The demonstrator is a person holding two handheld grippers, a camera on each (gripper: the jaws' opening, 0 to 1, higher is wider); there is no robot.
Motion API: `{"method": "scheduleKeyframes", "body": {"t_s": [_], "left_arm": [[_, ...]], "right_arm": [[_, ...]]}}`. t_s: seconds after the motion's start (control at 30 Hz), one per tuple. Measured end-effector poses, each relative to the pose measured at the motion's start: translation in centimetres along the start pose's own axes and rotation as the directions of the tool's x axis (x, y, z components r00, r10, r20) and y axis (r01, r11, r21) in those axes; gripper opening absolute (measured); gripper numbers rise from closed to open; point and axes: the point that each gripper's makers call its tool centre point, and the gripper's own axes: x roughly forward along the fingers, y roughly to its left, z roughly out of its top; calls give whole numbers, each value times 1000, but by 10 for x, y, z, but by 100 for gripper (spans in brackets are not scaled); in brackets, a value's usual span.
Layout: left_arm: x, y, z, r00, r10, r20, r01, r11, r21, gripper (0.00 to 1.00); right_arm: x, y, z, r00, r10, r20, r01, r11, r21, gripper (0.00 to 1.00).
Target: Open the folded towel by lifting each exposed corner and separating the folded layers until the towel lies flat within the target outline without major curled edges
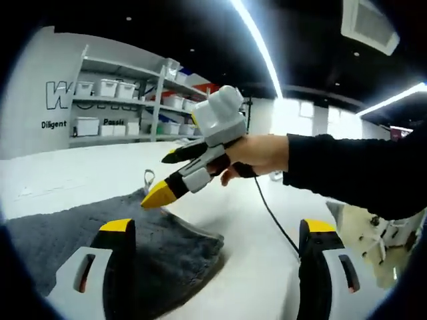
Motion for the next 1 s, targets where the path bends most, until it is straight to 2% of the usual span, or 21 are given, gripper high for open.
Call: {"method": "scheduleKeyframes", "body": {"t_s": [0.2,0.33,0.4,0.57,0.8,0.83,0.87,0.9,0.93,0.97,1.0], "left_arm": [[-11,23,5,999,53,2,-53,998,-16,100],[-24,39,14,995,96,15,-96,995,17,100],[-32,45,18,994,106,22,-107,993,44,100],[-56,70,31,987,151,56,-154,987,44,100],[-89,105,43,977,202,66,-204,979,15,100],[-94,109,45,976,205,73,-207,978,17,99],[-96,103,47,985,151,86,-153,988,16,93],[-103,103,45,988,134,74,-134,991,-10,91],[-107,109,46,984,159,79,-159,987,-6,94],[-115,118,46,976,202,79,-206,978,37,96],[-120,122,42,973,223,58,-227,971,76,98]], "right_arm": [[-6,3,6,1000,-10,16,10,999,35,100],[-12,4,13,999,-31,38,29,998,60,100],[-17,6,20,997,-45,70,40,996,79,100],[-34,9,40,987,-81,139,68,993,96,100],[-52,18,43,979,-118,163,106,991,83,100],[-54,18,42,978,-130,163,118,990,77,100],[-56,18,41,978,-134,162,123,989,76,100],[-58,18,40,977,-139,163,127,989,80,100],[-61,18,40,975,-148,166,134,987,91,100],[-64,18,40,973,-158,170,143,985,99,100],[-68,17,41,969,-170,178,153,982,106,100]]}}
